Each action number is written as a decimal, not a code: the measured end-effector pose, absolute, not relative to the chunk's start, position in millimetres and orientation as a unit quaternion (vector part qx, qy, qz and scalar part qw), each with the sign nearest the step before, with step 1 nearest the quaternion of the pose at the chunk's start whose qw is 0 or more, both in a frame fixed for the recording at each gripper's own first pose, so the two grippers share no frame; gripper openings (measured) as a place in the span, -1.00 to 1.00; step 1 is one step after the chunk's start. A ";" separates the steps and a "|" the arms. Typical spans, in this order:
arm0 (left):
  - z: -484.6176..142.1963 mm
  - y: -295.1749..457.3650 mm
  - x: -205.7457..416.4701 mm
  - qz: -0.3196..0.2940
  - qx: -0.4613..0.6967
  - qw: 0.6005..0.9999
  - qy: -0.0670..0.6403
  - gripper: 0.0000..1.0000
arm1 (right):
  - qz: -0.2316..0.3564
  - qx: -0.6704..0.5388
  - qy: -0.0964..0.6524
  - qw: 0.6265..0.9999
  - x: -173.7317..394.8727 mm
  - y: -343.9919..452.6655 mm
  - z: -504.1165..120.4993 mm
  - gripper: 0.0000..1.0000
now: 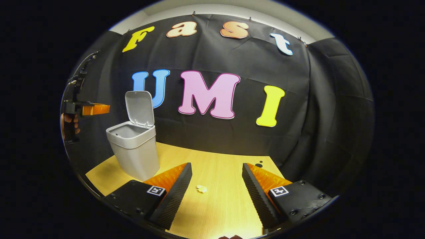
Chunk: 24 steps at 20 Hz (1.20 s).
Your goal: Press the lid of the desktop garbage bin to open it, pick up the crumpled paper on the desktop and throw it into the bin, then pick up the pop can on the desktop and drop it into the bin, and finally close the garbage bin lid.
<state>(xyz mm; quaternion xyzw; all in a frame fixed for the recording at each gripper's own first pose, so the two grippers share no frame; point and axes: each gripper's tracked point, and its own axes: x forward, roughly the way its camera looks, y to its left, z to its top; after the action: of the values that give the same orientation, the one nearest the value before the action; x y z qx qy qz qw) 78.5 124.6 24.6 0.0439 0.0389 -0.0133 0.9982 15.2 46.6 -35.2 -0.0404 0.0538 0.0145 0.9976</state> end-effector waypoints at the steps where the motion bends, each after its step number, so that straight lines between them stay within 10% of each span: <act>1: 30.0 122.7 70.3 -0.011 0.048 0.998 0.030 0.36 | 0.017 -0.042 0.052 0.998 16.5 48.8 -34.9 0.96; 13: 78.7 115.9 -9.7 0.015 0.041 0.998 -0.046 0.53 | 0.063 -0.051 0.086 0.993 80.2 70.8 -66.6 0.96; 24: 81.4 117.6 -52.8 0.095 0.034 0.994 -0.031 0.53 | 0.130 -0.055 0.275 0.951 175.8 84.5 -228.9 0.96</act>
<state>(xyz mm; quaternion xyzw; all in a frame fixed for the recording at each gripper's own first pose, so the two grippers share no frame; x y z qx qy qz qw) -52.8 117.6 81.4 0.0341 -0.0311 0.0945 0.9945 175.8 84.5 -228.9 -0.0552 0.2753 0.1295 0.9510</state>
